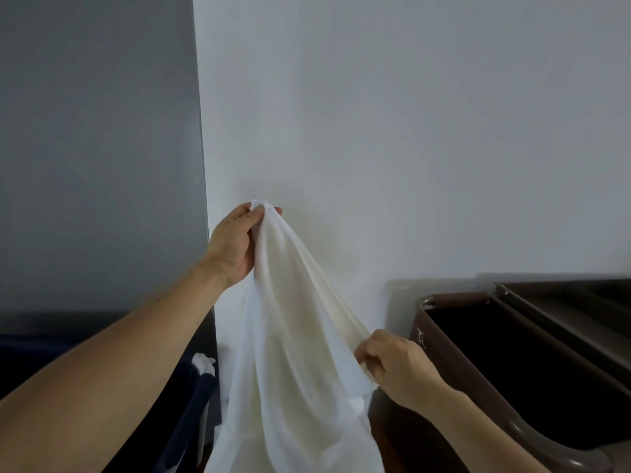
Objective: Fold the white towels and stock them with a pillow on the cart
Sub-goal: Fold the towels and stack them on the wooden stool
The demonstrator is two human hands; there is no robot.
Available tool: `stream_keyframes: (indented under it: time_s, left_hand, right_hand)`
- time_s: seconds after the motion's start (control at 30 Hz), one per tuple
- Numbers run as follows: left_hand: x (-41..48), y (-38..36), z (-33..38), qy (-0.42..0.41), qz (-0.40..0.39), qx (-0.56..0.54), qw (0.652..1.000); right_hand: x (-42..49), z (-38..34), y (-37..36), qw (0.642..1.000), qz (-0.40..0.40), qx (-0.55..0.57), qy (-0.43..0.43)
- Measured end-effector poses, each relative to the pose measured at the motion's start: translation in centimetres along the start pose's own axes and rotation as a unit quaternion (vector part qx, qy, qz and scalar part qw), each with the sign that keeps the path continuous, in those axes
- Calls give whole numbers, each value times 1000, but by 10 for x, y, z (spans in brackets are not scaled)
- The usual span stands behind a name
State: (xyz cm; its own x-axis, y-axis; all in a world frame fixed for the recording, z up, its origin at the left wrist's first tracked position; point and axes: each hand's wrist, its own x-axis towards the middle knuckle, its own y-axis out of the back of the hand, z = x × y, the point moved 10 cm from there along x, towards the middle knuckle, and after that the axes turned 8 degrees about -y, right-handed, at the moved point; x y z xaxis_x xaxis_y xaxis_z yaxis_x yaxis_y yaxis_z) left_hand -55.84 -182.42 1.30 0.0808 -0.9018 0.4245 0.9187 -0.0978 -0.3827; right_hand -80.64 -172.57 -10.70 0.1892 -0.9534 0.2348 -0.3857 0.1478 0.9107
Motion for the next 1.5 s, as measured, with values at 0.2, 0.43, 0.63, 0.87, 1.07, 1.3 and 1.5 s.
stream_keyframes:
  time_s: [0.2,0.43,0.63,0.87,1.07,1.3,1.5]
  left_hand:
    - [1,-8,-14,9,-6,31,999]
    - [21,43,-6,-7,51,126,991]
    - [40,78,21,-64,74,207,973]
    - [93,37,144,-193,118,146,963]
    - [89,70,107,-129,68,328,933]
    - [97,47,191,-221,135,270,927]
    - [102,40,157,-92,-5,230,969]
  right_hand:
    - [-14,-3,-28,978,-162,-126,27]
    - [-15,5,6,996,-80,-20,30]
    - [14,19,126,988,148,35,-20]
    - [52,-36,304,930,348,111,-31]
    - [82,-40,256,972,203,-47,-110]
    - [62,-75,328,865,483,122,-67]
    - [55,-69,326,869,454,161,-113]
